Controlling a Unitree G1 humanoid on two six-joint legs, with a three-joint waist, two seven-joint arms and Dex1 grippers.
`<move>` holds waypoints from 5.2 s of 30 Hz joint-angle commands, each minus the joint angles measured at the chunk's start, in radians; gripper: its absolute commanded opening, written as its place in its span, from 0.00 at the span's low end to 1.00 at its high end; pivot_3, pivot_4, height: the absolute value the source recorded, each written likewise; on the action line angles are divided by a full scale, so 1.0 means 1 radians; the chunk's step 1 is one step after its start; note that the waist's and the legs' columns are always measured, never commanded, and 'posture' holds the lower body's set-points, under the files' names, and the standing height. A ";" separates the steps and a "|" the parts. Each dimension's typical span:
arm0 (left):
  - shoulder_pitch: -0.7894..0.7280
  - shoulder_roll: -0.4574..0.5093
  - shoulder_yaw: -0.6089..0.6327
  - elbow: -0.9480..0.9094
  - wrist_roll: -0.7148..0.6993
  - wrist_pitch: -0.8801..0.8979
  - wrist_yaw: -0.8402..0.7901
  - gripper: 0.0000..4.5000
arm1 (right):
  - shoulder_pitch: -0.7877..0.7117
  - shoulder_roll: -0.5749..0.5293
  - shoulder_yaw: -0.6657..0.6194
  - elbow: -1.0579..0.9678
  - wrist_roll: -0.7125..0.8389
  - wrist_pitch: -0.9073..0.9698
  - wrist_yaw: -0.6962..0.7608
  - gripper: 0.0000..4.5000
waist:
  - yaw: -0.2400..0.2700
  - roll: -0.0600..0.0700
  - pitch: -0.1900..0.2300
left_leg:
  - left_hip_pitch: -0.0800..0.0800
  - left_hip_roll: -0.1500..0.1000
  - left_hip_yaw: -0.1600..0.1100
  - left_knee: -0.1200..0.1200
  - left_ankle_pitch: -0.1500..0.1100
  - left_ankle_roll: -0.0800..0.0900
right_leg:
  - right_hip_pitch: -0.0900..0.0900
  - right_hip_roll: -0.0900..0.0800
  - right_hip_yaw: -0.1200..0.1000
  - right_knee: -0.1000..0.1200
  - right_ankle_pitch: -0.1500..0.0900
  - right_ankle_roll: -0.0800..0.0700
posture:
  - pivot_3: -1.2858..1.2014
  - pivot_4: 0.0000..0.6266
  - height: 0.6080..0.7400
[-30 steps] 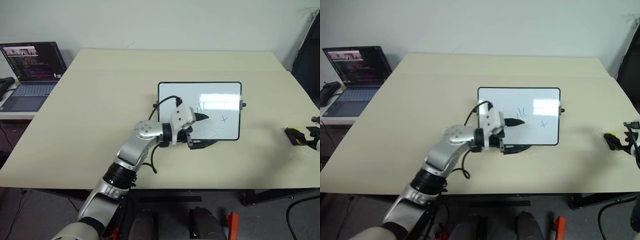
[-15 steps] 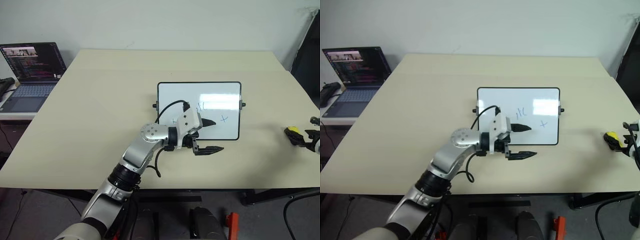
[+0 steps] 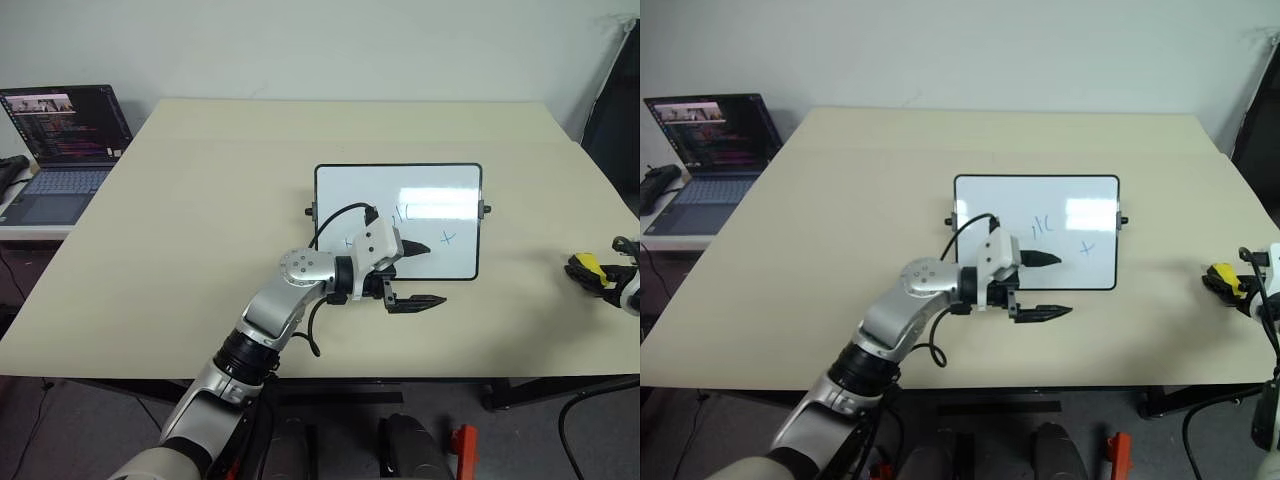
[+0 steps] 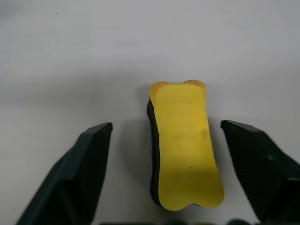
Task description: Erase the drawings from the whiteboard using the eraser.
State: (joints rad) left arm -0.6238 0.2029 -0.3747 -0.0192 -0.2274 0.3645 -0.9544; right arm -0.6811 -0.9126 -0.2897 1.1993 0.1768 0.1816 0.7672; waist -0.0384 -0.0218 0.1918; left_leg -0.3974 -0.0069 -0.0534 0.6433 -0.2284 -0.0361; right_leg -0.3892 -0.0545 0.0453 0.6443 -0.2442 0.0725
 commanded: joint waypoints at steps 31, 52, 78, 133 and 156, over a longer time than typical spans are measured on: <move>0.047 0.408 0.348 -0.049 -0.096 -0.105 -0.117 1.00 | 0.158 -0.037 -0.053 -0.959 0.207 0.181 0.203 0.20 | -0.015 0.003 0.001 | 0.000 0.001 -0.001 0.000 0.000 0.000 | 0.000 0.000 -0.001 0.001 0.000 0.000 | 0.52 0.24 1.00; 0.171 0.567 0.447 -0.049 -0.126 -0.135 -0.168 1.00 | -0.005 0.163 0.166 -1.340 0.330 0.361 0.138 0.20 | 0.006 0.003 0.001 | -0.002 0.002 -0.002 -0.001 0.000 0.000 | -0.002 0.000 -0.002 0.001 0.000 0.000 | 0.52 0.24 1.00; 0.259 0.593 0.430 -0.072 -0.103 -0.115 -0.148 1.00 | -0.220 0.503 0.664 -0.945 -0.217 0.053 -0.028 0.20 | 0.006 0.003 0.001 | -0.006 0.002 -0.001 -0.002 0.000 0.000 | -0.012 0.000 -0.002 0.004 0.000 -0.002 | 0.52 0.24 1.00; 0.227 0.706 0.442 -0.174 -0.127 -0.010 -0.173 1.00 | -0.015 0.517 0.679 -0.840 -0.354 -0.133 0.087 0.19 | -0.010 -0.004 -0.004 | 0.023 0.016 0.000 -0.009 0.000 0.000 | 0.006 0.006 -0.002 0.013 -0.015 -0.015 | 0.52 0.24 1.00; 0.137 0.707 0.395 -0.079 -0.075 -0.069 -0.207 1.00 | 0.262 -0.238 0.091 -1.259 0.055 0.212 0.433 0.19 | -0.007 -0.002 0.003 | -0.009 0.019 0.002 -0.014 -0.004 -0.003 | -0.022 0.016 -0.002 0.003 -0.009 -0.015 | 0.52 0.24 1.00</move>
State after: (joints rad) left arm -0.4715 0.8877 0.0031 -0.0865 -0.3059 0.3150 -1.1524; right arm -0.4134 -1.1189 -0.1417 -0.0505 0.2204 0.4206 1.1938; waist -0.0450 -0.0240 0.1949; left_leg -0.4061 0.0123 -0.0513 0.6293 -0.2324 -0.0390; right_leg -0.4114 -0.0380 0.0433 0.6481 -0.2530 0.0571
